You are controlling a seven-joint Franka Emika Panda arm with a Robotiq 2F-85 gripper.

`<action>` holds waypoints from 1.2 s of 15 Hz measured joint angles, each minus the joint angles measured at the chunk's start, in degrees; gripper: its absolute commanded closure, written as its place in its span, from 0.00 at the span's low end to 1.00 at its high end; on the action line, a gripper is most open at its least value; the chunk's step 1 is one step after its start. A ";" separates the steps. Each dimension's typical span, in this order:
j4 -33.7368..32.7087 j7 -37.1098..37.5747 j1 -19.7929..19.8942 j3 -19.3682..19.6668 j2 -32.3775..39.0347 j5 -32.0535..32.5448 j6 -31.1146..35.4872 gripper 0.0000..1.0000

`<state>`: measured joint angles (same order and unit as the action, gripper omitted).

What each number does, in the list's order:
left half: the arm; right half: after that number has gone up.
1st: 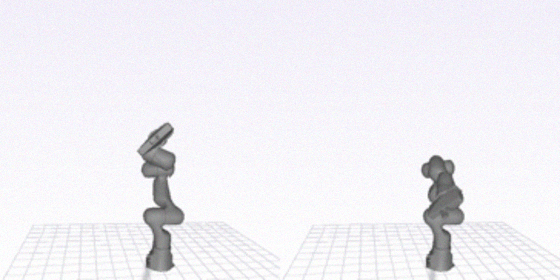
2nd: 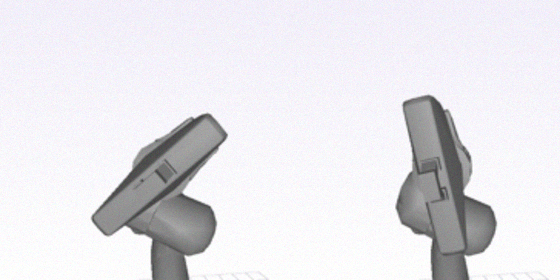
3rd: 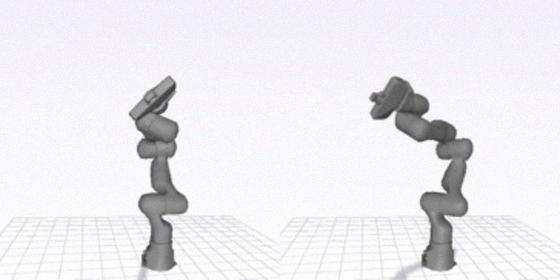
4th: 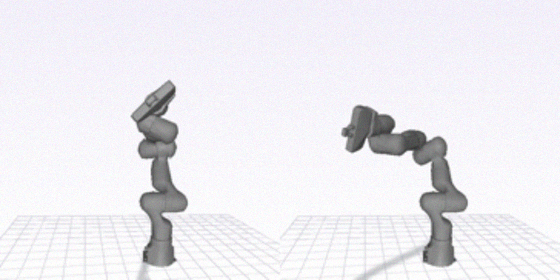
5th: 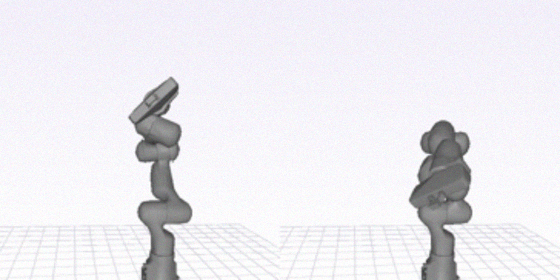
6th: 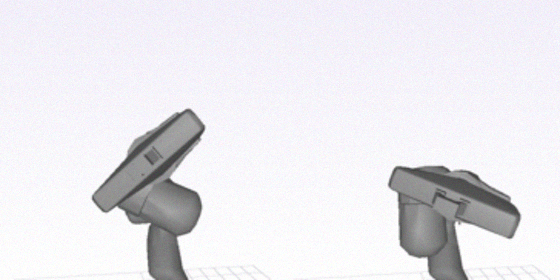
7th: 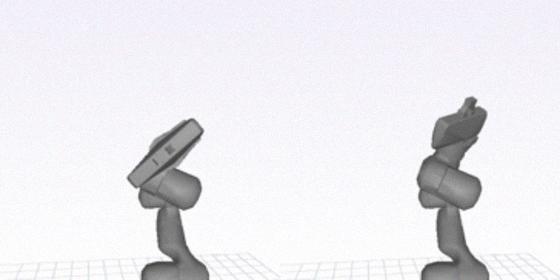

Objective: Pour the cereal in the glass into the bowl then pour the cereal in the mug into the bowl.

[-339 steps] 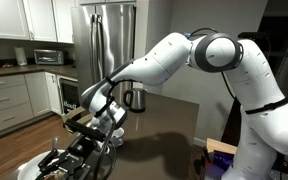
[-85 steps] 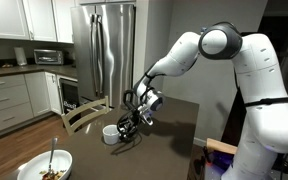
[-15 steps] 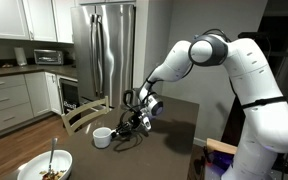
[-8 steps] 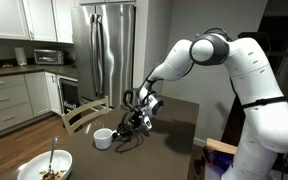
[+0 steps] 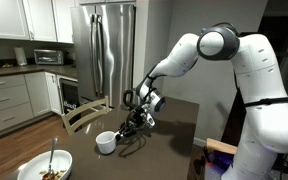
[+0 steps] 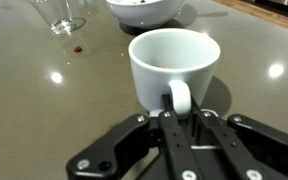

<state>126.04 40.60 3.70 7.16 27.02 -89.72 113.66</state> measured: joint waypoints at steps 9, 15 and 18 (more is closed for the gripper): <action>2.49 7.22 -4.64 -1.65 -6.93 4.94 6.60 0.92; 2.49 8.16 -7.64 -4.08 -9.09 5.12 12.43 0.92; 2.48 8.16 -8.82 -5.24 -9.84 5.18 15.99 0.92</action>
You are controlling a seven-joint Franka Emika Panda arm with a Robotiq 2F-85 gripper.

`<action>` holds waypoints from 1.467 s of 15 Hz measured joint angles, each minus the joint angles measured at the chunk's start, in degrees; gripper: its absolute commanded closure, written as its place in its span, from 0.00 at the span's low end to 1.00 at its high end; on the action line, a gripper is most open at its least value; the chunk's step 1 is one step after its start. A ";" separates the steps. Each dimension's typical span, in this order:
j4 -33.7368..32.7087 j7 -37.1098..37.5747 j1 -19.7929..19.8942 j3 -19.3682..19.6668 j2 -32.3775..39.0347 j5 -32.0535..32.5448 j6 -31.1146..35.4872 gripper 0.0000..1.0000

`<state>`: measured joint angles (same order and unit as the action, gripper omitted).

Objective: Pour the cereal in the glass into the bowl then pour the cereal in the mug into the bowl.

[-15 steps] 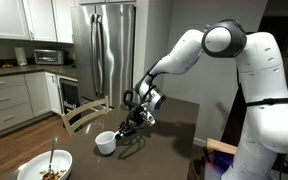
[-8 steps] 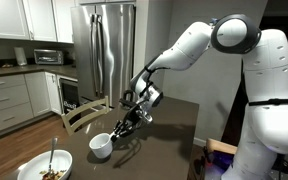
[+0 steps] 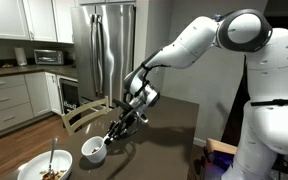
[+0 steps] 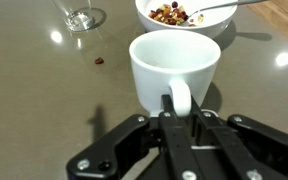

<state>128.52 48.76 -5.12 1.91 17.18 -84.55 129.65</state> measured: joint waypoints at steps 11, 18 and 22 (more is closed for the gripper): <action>-0.70 0.00 -1.09 -1.49 -2.22 2.15 7.27 0.92; -2.43 0.00 -1.93 -3.57 -2.35 2.27 11.66 0.92; -3.28 0.00 -3.57 -4.77 -2.35 3.48 15.59 0.92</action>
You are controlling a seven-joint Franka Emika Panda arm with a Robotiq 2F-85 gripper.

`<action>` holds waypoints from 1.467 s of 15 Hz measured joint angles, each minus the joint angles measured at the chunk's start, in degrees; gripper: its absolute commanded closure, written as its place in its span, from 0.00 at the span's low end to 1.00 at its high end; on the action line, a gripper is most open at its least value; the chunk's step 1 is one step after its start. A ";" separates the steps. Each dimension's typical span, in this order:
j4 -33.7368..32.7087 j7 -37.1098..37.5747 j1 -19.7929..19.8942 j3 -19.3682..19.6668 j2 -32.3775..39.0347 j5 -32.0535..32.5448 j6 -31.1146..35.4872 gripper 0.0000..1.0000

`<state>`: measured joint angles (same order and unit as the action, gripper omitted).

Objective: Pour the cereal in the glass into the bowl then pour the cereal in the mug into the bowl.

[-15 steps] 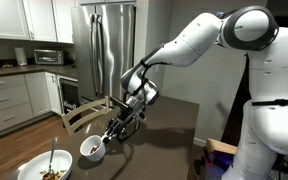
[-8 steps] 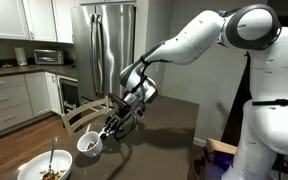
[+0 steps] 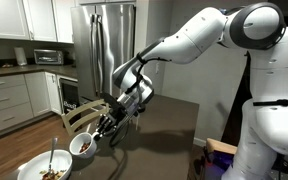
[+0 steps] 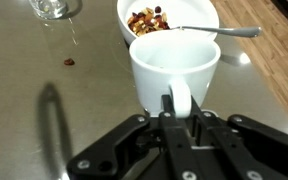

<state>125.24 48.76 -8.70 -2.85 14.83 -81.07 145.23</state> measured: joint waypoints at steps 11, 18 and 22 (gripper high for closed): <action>-1.05 0.00 -1.99 -1.63 0.65 3.25 5.24 0.84; -0.96 0.00 -2.09 -1.65 0.94 4.77 6.27 0.93; -1.01 1.62 -3.04 -1.73 0.36 10.30 10.33 0.92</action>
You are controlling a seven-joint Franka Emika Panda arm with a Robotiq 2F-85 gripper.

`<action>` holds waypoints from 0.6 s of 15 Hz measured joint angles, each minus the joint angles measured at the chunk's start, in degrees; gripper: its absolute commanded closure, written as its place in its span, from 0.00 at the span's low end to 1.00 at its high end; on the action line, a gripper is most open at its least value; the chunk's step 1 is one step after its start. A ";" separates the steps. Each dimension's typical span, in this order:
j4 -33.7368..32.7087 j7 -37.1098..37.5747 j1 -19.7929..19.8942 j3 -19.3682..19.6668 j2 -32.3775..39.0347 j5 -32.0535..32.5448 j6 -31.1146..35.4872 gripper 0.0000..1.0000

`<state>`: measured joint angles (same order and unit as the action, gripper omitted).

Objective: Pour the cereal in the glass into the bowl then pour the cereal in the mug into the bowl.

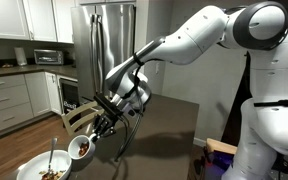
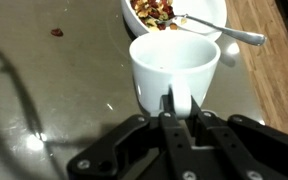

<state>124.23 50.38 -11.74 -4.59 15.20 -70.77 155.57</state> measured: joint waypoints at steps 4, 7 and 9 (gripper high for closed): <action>-0.44 3.99 -1.55 -0.31 -0.98 6.46 2.82 0.93; -1.38 6.57 -2.01 -0.67 -1.22 9.75 2.82 0.93; -2.34 7.42 -2.04 -1.06 -1.22 10.93 2.82 0.92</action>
<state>121.89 57.79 -13.78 -5.65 13.98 -59.84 158.39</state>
